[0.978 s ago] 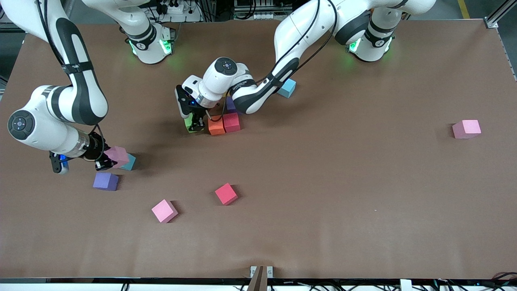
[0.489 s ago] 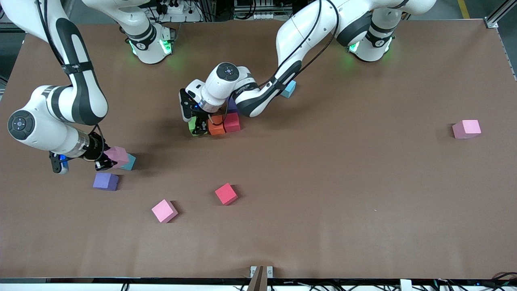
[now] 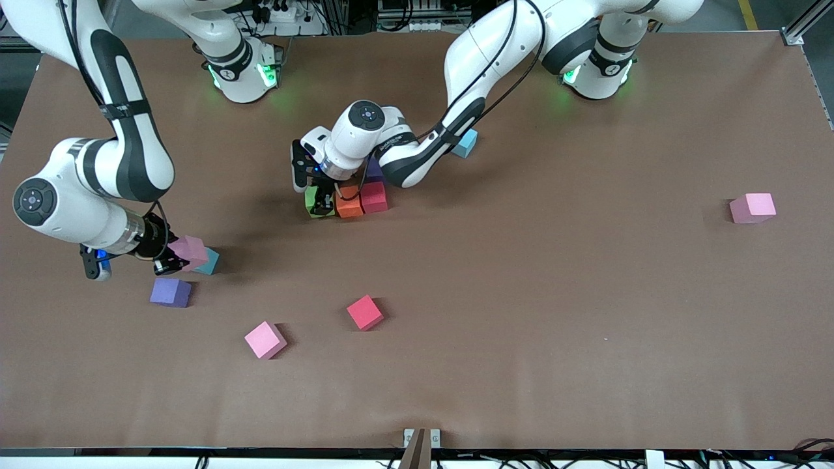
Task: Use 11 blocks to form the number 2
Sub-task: 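Lower the green cube beside the orange cube with the left gripper, then open the left gripper to release the green cube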
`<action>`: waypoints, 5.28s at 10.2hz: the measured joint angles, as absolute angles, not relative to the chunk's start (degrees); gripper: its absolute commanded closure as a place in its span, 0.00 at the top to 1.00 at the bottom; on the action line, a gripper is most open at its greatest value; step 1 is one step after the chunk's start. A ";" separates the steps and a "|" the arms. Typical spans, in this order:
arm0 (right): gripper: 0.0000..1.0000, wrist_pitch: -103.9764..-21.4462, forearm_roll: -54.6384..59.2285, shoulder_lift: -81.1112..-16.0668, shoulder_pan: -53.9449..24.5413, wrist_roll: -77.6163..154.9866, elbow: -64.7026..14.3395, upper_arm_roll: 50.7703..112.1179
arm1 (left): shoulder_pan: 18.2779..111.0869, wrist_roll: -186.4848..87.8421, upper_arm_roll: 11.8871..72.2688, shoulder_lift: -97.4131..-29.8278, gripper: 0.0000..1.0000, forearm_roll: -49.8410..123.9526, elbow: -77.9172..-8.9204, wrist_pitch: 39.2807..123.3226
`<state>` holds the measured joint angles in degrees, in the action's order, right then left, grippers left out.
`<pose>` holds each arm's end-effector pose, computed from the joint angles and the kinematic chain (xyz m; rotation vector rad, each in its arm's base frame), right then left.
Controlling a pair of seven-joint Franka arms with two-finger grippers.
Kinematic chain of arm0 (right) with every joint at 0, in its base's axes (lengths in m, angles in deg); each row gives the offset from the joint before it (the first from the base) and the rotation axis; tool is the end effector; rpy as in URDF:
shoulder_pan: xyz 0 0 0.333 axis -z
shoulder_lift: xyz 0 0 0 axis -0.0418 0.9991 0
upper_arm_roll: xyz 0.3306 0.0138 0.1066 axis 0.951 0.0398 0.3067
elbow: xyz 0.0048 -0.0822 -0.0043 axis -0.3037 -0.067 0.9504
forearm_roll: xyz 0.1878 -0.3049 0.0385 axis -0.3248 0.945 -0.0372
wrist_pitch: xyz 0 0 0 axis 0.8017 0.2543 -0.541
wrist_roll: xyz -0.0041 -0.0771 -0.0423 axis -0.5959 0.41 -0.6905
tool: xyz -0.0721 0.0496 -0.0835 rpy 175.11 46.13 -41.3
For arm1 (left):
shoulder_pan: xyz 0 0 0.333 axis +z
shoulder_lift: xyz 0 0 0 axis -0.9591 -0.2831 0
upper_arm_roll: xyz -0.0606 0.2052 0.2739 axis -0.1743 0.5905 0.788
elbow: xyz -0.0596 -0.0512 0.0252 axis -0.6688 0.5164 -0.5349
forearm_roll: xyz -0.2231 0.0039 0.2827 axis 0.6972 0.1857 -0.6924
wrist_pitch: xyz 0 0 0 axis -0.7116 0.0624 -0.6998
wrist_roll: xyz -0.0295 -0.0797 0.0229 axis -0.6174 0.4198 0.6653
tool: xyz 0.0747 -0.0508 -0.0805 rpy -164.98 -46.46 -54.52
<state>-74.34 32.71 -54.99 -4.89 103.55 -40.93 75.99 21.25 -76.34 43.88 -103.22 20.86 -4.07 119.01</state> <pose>0.5755 -0.0259 0.3445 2.6089 -1.7338 -0.1266 0.3905 -0.7234 0.2230 2.0708 -1.7865 0.6271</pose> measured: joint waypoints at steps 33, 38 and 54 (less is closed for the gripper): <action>0.00 -75.24 33.65 -54.22 -4.50 103.26 -40.93 76.05 | 19.79 -85.09 42.39 -100.50 0.00 25.38 -5.37 105.38; 0.00 -75.30 33.73 -54.20 -4.53 103.18 -40.93 76.07 | 19.91 -83.19 42.56 -100.51 0.00 29.34 -5.48 108.79; 0.00 -76.06 39.43 -50.61 -4.79 100.18 -38.14 76.26 | 21.37 -92.35 43.67 -101.56 0.00 30.55 -6.23 112.55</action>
<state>-76.06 39.43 -50.61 -4.79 100.18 -38.14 76.26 21.37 -92.35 43.67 -101.56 30.55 -6.23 112.55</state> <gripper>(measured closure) 0.449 0.388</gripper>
